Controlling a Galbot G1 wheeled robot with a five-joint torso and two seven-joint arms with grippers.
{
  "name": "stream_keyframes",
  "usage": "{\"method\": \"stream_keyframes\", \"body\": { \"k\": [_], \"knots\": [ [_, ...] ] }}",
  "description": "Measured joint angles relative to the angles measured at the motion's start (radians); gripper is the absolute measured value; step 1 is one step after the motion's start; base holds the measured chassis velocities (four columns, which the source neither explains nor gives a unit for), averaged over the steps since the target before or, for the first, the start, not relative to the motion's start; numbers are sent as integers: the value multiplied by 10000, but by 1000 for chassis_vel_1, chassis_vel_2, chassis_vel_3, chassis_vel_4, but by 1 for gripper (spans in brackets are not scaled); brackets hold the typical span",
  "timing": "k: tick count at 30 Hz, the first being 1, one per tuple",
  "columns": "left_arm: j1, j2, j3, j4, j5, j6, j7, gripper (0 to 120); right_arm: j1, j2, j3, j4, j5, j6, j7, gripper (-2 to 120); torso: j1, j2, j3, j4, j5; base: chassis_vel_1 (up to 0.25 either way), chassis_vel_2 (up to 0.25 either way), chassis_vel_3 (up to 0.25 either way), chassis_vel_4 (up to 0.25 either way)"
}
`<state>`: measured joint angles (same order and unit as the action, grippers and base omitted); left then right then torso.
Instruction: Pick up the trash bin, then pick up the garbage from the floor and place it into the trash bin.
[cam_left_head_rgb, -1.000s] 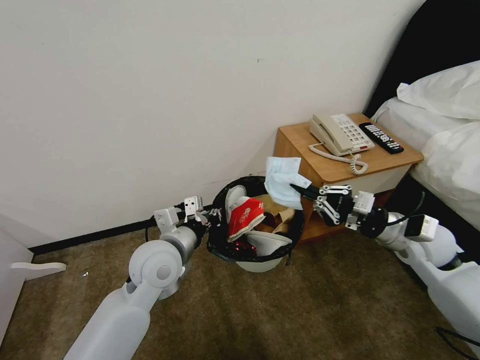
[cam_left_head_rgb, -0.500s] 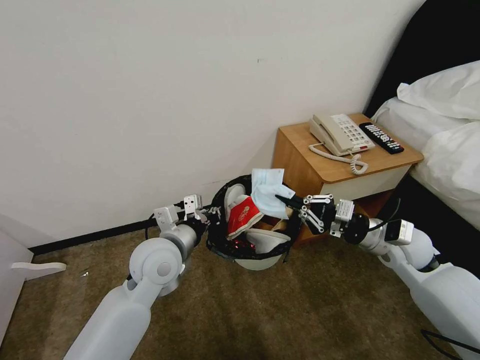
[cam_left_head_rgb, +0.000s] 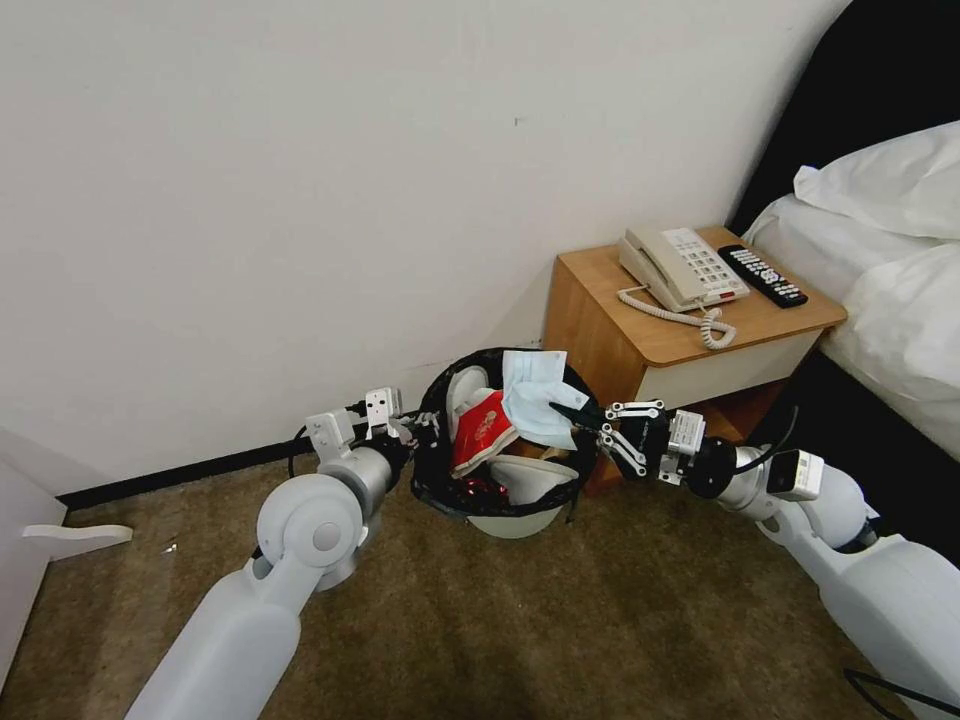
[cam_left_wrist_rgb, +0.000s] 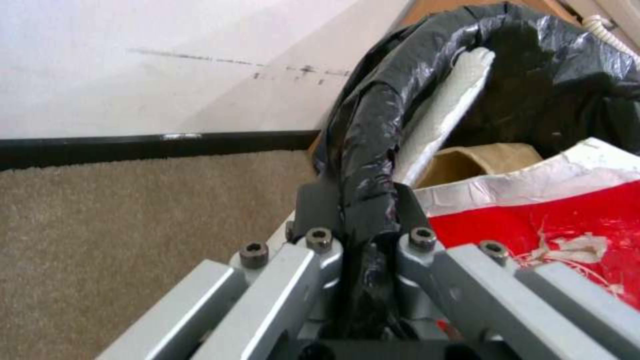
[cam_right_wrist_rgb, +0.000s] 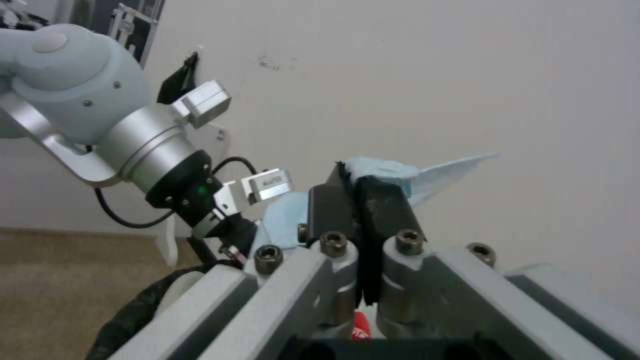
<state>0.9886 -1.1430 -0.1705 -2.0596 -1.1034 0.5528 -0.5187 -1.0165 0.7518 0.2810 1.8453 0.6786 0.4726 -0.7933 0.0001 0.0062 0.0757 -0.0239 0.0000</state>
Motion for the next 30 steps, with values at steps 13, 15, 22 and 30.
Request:
{"method": "stream_keyframes", "body": {
  "k": [13, 15, 22, 30],
  "knots": [
    [0, -6, 23, -56, -6, -6, -4, 4, -70, -53, 93, 117, -76, 10, 361, 51, 0, -1, 0, 0, 0, 0, 0, 0, 0],
    [4, -5, 24, -62, -7, -6, -4, 4, -71, -53, 93, 121, -76, 5, 383, 57, 0, 0, 0, 0, 0, 0, 0, 0, 0],
    [7, -13, 32, -62, -7, -9, 1, 4, -8, -46, -28, 107, -76, -23, 499, 85, 0, 0, 0, 0, 0, 0, 0, 0, 0],
    [-16, -23, 39, -45, -7, -15, 22, 4, 117, -57, -172, 52, -41, -38, 670, 100, 0, 0, 0, 0, 0, 0, 0, 0, 0]
  ]
}}
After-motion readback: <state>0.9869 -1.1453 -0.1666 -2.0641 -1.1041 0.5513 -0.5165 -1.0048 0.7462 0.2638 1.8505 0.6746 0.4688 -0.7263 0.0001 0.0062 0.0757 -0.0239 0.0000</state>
